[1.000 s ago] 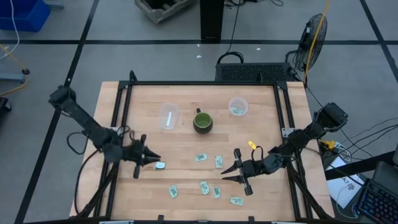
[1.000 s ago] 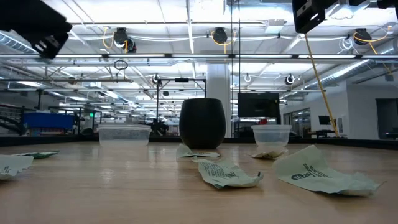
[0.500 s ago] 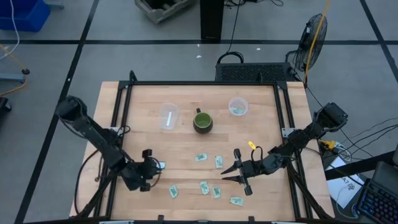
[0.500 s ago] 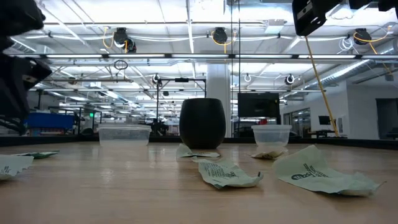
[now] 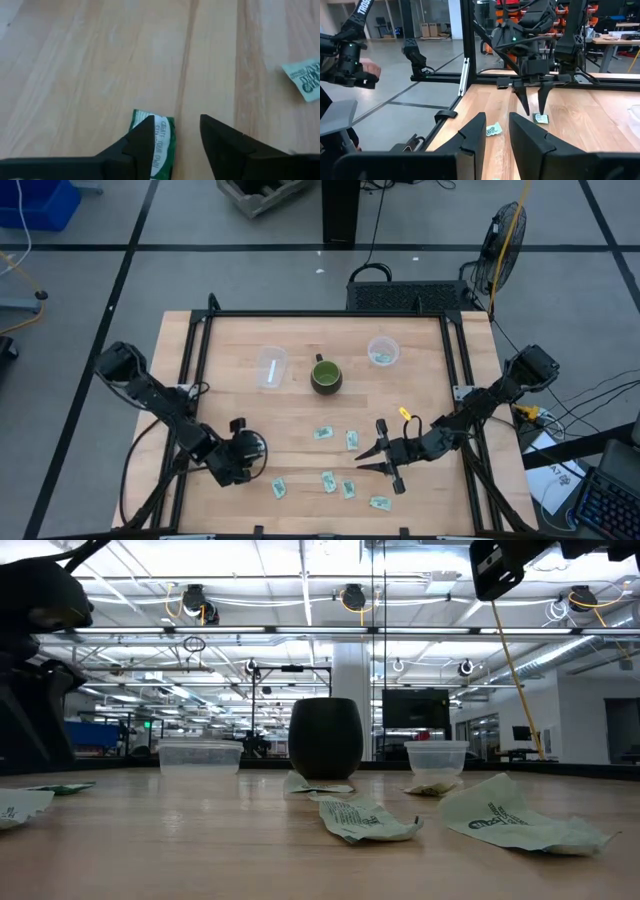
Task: Pick and place items into bin
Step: Put the dark green stevia packet into the left transparent bin, then put the green stevia packet into the right transparent bin, then put the green stevia packet into the left transparent bin
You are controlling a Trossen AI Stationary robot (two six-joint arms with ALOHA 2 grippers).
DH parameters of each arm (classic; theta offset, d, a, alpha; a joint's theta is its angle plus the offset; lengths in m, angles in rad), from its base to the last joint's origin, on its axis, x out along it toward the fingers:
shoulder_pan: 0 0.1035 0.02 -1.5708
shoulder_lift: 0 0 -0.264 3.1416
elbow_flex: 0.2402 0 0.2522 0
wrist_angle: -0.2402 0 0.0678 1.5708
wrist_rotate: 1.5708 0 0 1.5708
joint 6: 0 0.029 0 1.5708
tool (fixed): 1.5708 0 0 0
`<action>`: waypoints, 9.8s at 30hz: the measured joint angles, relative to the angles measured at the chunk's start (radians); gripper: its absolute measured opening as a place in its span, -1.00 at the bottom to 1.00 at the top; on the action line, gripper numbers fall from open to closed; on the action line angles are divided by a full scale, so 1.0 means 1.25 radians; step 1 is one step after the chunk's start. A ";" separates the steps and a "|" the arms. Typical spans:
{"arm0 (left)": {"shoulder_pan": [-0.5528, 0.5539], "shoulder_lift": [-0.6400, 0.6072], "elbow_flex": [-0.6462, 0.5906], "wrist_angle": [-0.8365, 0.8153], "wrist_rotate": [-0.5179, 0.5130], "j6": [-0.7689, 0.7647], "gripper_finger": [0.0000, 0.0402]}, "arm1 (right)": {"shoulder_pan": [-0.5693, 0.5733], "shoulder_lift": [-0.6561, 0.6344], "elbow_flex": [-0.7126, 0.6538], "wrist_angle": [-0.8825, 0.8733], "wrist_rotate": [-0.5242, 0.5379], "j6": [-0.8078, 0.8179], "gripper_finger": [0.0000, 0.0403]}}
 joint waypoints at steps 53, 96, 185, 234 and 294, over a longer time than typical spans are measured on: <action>0.269 -0.184 -0.002 -0.026 -0.083 0.403 -0.97 | -0.001 0.000 0.000 -0.005 0.000 0.000 -0.62; 0.428 -0.316 -0.001 0.397 0.295 0.379 0.08 | -0.002 0.070 0.196 -0.508 0.064 -0.106 -0.45; 0.315 -0.316 -0.002 0.388 0.168 0.425 0.27 | -0.207 -0.075 0.213 -1.119 0.482 0.207 -1.00; 0.350 -0.083 -0.003 0.402 0.162 0.436 0.27 | -0.403 -0.085 0.117 -0.684 0.122 0.054 -0.44; 0.480 0.329 0.225 0.353 0.352 0.100 -0.31 | -0.015 -0.084 0.117 -0.483 0.378 -0.077 -0.55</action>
